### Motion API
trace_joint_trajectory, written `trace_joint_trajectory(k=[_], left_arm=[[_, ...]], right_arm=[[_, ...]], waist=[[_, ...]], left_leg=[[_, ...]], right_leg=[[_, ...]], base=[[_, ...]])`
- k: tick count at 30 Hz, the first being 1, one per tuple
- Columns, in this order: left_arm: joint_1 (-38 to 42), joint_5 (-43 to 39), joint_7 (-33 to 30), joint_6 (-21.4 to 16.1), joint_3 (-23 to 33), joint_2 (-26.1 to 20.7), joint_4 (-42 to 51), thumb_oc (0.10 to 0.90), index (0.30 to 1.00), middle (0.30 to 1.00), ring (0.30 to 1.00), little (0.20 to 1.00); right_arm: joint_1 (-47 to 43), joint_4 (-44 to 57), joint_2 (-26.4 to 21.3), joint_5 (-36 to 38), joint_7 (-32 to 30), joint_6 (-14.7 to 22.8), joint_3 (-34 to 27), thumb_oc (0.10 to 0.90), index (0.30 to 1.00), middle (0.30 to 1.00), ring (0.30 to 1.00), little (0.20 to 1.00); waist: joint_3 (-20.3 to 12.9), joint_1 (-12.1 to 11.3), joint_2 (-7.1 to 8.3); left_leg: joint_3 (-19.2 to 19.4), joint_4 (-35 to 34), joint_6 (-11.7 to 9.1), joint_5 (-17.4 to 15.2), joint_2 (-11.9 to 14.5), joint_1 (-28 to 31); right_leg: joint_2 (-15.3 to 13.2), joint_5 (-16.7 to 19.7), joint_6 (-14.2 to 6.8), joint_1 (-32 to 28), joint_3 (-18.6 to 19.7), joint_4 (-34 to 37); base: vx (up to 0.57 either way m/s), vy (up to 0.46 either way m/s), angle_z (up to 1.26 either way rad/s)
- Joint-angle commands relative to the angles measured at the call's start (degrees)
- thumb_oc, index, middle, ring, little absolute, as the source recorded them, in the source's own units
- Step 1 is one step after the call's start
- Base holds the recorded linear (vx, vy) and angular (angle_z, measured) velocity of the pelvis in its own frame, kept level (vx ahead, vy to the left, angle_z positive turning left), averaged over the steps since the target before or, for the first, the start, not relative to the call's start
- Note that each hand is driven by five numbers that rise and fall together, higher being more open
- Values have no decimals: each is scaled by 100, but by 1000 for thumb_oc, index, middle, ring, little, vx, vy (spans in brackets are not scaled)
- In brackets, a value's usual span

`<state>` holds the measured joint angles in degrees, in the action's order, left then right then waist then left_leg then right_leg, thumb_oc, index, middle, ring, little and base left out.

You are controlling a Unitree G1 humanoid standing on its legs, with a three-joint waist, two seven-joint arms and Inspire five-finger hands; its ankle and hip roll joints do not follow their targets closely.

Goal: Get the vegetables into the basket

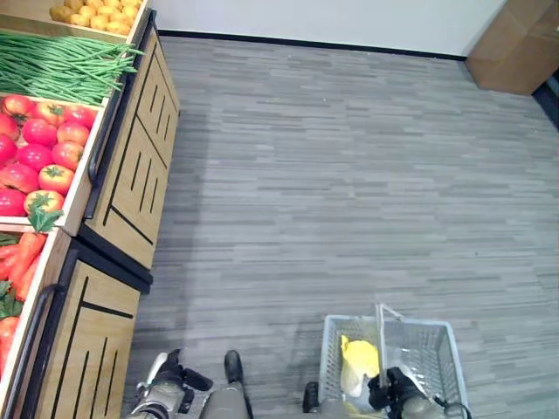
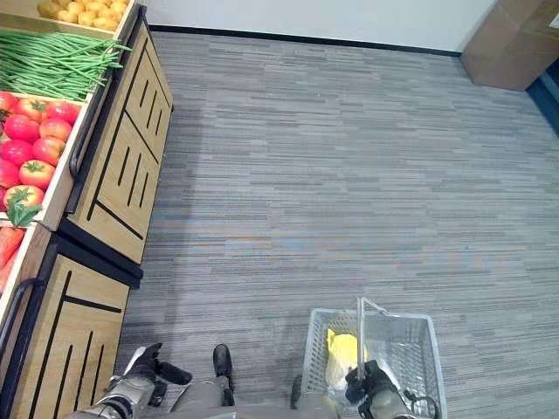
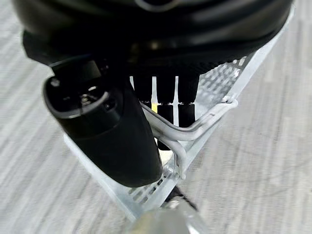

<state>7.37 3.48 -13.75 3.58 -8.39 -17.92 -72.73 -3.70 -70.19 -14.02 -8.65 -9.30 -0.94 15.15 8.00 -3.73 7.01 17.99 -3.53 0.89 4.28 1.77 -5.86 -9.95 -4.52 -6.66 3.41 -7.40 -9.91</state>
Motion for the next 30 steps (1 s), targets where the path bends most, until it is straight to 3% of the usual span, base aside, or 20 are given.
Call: trace_joint_trajectory(k=[1,4,6,9,12,19,25,29,30], left_arm=[[-135,70,-88,16,145,-124,-42,900,1000,1000,1000,1000],[-124,86,-51,6,129,-135,-13,900,1000,1000,1000,1000],[-84,28,-68,-27,94,-129,-11,900,1000,1000,1000,1000],[-36,22,-81,-25,86,-114,-66,900,1000,1000,1000,1000],[-6,-42,-82,-47,107,-16,-184,900,1000,1000,1000,1000],[-66,-204,-132,-54,125,148,-265,900,1000,1000,1000,1000],[-6,-344,-158,-51,71,255,-220,900,1000,1000,1000,1000],[55,-376,-171,-62,-4,307,-174,900,1000,1000,1000,1000],[153,-353,-147,-59,-110,355,-166,900,1000,1000,1000,1000]], right_arm=[[112,181,-127,-92,-76,-21,99,400,300,300,300,300],[141,177,-81,-14,-54,-2,75,400,300,300,300,300],[142,139,-67,-14,-78,20,87,400,300,300,300,300],[138,130,-56,1,-93,29,113,400,300,300,300,300],[217,155,-89,-14,-90,62,196,400,300,300,300,300],[270,26,-187,-29,-74,77,216,400,300,300,300,300],[187,26,-277,53,-78,81,251,400,300,300,300,300],[202,46,-342,79,-67,86,250,400,300,300,300,300],[226,11,-443,54,-91,85,175,400,300,300,300,300]], waist=[[93,-124,264],[56,-111,227],[157,65,80],[262,205,39],[369,493,6],[177,474,-104],[228,453,-200],[297,430,-215],[312,505,-230]], left_leg=[[-159,520,-95,-306,79,-292],[-260,416,-44,-400,-33,-66],[-517,177,-89,-368,-35,237],[-716,77,-110,-407,-44,474],[-1363,-100,-104,-560,-206,946],[-1870,-147,-260,-452,-17,873],[-2131,-119,-429,-327,210,700],[-2267,-3,-475,-223,194,491],[-1584,71,-536,-138,313,311]], right_leg=[[-416,1504,-507,-192,220,197],[-354,1633,-490,-54,240,72],[-134,1599,-423,491,426,369],[5,1561,-424,686,595,550],[587,1596,-415,1203,1324,671],[664,1254,-112,914,991,648],[687,1036,33,866,550,643],[608,993,85,760,299,689],[362,978,9,614,10,761]], base=[[96,156,2],[159,114,7],[269,50,50],[231,4,75],[343,-28,127],[116,-144,83],[63,-137,44],[42,-68,55],[-7,73,124]])
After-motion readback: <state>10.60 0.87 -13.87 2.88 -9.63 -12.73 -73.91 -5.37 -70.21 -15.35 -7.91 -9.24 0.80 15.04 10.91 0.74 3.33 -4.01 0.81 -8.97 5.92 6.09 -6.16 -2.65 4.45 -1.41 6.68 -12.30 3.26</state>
